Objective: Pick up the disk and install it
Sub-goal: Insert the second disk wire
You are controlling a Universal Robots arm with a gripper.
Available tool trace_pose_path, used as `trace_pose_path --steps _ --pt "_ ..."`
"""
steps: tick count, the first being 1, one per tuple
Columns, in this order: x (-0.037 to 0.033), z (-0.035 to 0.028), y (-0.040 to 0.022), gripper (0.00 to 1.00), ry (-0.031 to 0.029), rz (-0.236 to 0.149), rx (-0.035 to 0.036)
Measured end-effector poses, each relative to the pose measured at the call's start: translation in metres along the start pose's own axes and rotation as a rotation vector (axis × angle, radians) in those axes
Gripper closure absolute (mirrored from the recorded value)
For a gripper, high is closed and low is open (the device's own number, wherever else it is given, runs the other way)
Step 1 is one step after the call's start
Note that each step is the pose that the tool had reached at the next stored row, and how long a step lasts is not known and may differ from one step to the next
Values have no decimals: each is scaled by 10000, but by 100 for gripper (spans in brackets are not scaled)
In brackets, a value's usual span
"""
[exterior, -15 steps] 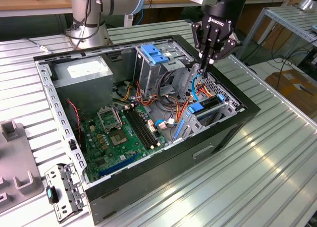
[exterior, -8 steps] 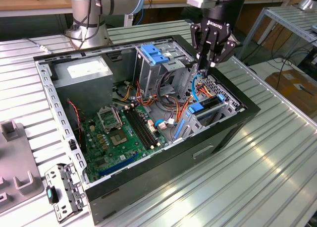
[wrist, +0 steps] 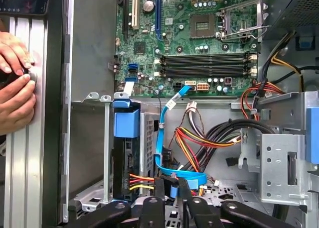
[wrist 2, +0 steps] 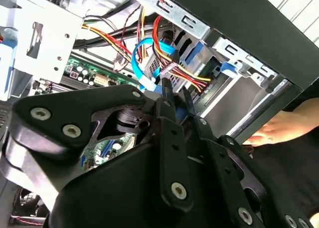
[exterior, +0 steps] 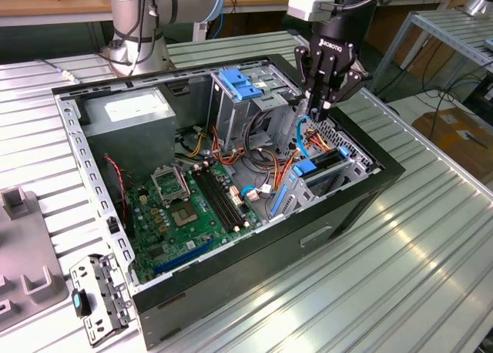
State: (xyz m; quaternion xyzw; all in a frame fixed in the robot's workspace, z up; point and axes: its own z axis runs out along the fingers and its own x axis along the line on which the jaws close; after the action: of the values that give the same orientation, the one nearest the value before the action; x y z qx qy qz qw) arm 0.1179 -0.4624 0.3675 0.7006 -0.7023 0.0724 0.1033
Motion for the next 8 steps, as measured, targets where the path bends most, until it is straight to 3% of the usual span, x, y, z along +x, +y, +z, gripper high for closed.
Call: trace_pose_path --steps 1,4,8 --pt "-7 10 -1 79 40 2 0" --pt "-10 17 -1 79 57 2 0" --pt "-11 19 -2 77 141 5 0"
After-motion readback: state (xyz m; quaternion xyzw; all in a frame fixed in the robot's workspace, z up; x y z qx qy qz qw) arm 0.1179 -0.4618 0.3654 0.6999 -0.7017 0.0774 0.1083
